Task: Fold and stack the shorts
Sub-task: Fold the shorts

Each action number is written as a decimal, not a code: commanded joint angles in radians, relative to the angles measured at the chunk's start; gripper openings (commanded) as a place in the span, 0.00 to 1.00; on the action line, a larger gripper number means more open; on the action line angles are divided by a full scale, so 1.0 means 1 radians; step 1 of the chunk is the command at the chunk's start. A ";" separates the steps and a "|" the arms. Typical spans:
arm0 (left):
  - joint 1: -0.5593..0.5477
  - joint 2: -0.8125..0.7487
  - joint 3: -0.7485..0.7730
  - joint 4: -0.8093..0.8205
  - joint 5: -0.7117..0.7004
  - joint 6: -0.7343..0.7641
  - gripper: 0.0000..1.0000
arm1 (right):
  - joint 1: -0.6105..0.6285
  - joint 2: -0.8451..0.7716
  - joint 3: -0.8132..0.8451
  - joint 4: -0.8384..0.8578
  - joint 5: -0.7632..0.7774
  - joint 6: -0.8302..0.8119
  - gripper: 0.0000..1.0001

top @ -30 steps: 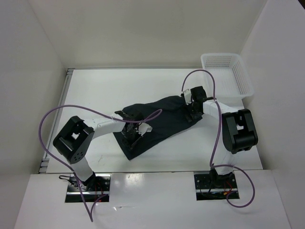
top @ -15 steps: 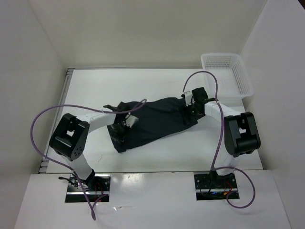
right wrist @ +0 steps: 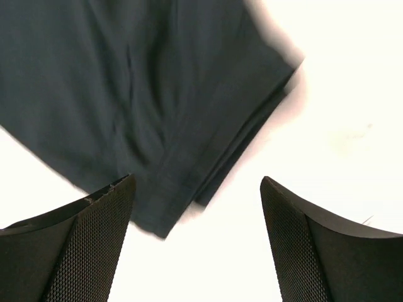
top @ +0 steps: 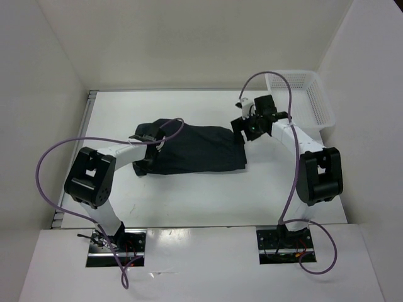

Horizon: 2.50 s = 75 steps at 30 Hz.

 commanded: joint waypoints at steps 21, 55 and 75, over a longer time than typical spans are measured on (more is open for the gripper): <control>-0.056 -0.225 0.079 -0.306 0.189 0.014 0.44 | 0.071 0.230 0.254 0.134 0.170 0.091 0.85; -0.236 -0.028 0.034 -0.215 0.301 0.014 0.44 | 0.031 0.362 0.211 0.154 0.076 0.410 0.53; -0.101 0.256 0.508 -0.241 0.499 0.014 0.46 | 0.097 0.362 0.150 0.165 0.047 0.353 0.21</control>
